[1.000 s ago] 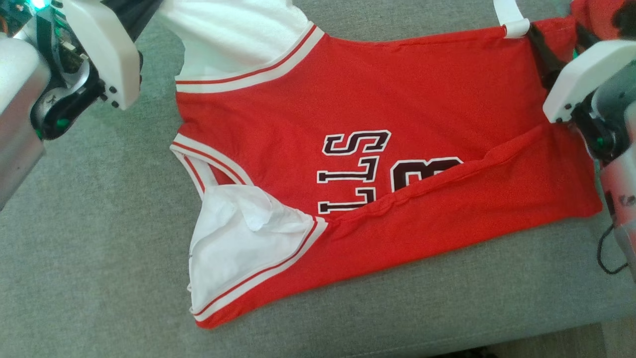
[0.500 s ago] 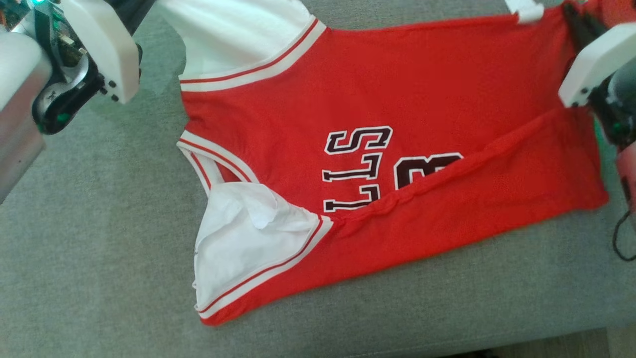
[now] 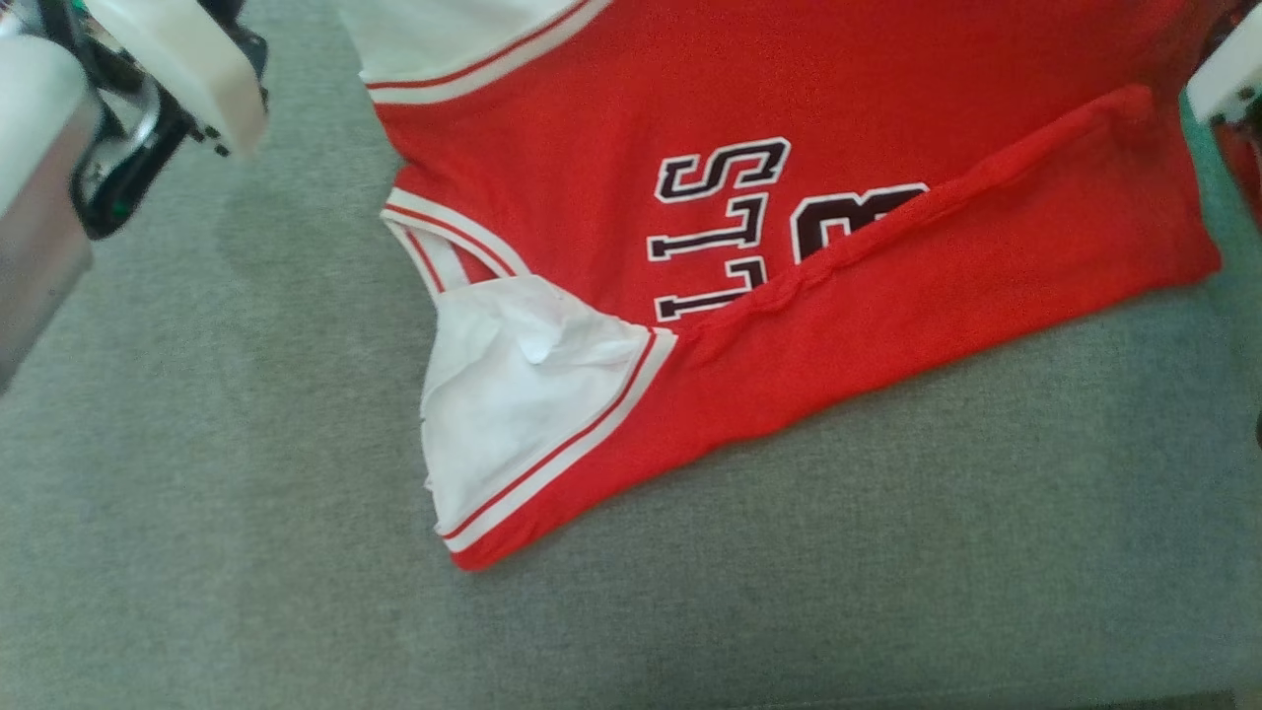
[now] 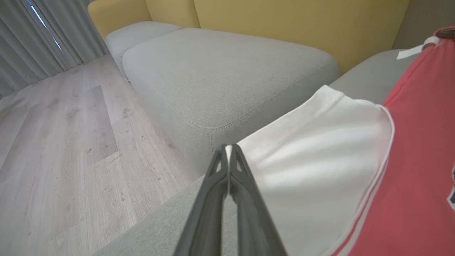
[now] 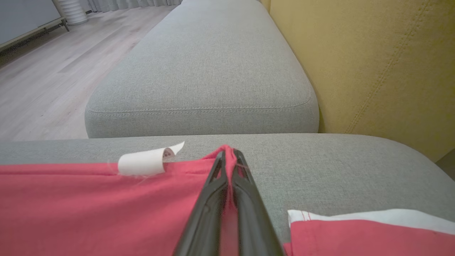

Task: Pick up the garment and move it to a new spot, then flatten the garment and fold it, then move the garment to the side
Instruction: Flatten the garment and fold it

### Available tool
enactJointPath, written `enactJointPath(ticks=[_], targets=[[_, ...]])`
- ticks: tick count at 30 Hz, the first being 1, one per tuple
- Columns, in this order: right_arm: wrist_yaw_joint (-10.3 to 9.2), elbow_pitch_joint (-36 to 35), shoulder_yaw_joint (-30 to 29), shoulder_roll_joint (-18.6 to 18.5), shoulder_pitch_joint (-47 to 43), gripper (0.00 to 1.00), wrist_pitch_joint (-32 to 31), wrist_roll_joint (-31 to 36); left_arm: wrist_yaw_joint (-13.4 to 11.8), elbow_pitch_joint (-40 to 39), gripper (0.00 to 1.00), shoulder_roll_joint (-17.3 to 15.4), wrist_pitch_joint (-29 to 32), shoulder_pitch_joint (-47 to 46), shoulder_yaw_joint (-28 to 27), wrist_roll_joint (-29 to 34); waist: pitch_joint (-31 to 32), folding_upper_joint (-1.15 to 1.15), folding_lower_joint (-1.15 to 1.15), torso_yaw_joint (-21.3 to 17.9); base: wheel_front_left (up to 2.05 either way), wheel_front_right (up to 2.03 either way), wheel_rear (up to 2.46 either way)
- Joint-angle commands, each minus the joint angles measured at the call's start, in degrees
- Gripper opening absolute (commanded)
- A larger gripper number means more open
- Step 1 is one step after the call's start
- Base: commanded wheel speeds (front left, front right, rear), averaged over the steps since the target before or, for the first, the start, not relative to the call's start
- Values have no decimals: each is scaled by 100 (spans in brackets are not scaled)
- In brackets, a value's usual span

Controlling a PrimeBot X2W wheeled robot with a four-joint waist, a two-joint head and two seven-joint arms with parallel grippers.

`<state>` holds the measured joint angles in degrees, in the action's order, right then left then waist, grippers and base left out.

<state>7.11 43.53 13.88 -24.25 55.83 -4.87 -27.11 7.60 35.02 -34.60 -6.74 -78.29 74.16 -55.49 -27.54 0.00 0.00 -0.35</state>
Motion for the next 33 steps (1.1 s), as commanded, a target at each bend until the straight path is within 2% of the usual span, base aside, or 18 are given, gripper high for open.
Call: enactJointPath(ticks=[1, 5, 12, 22, 28, 29, 30, 31, 32, 33], targets=[[37, -123, 7, -129, -153, 0, 81, -67, -11, -33, 0, -189, -118, -167, -230, -57, 99, 0, 0, 90, 0, 0, 0], [37, -153, 9, -223, -563, 0, 178, -246, -11, -198, 0, -179, -426, 168, -198, -154, 304, 0, 0, 224, 0, 0, 0], [37, -317, -47, -420, -1373, 0, 273, -516, -44, -756, 0, -350, -701, 1065, -164, -205, 602, 0, 0, 423, 0, 0, 0], [37, -468, -265, -515, -2116, 0, 262, -604, -453, -1776, 0, -521, -796, 2367, -140, -273, 675, 0, 0, 569, 0, 0, 0], [37, -561, -453, -505, -2442, 0, 260, -582, -595, -2146, 0, -453, -813, 3009, -137, -390, 709, 0, 0, 596, 0, 0, 0], [37, -566, -498, -474, -2513, 21, 245, -574, -617, -2188, 0, -383, -815, 3195, -132, -423, 723, 0, 0, 596, 0, 0, 0], [37, -571, -519, -451, -2543, 93, 246, -561, -628, -2192, 0, -334, -816, 3277, -130, -433, 735, 0, 0, 598, 0, 0, 0], [37, -568, -557, -427, -2572, 100, 267, -543, -650, -2178, 5, -280, -817, 3346, -130, -433, 755, 0, 0, 602, 0, 0, 0], [37, -560, -617, -396, -2604, 100, 312, -528, -681, -2153, 80, -224, -819, 3397, -133, -396, 785, 0, 0, 606, 0, 0, 0], [37, -556, -680, -361, -2647, 100, 361, -512, -730, -2133, 100, -158, -821, 3448, -187, -351, 819, 0, 0, 612, 0, 0, 0]])
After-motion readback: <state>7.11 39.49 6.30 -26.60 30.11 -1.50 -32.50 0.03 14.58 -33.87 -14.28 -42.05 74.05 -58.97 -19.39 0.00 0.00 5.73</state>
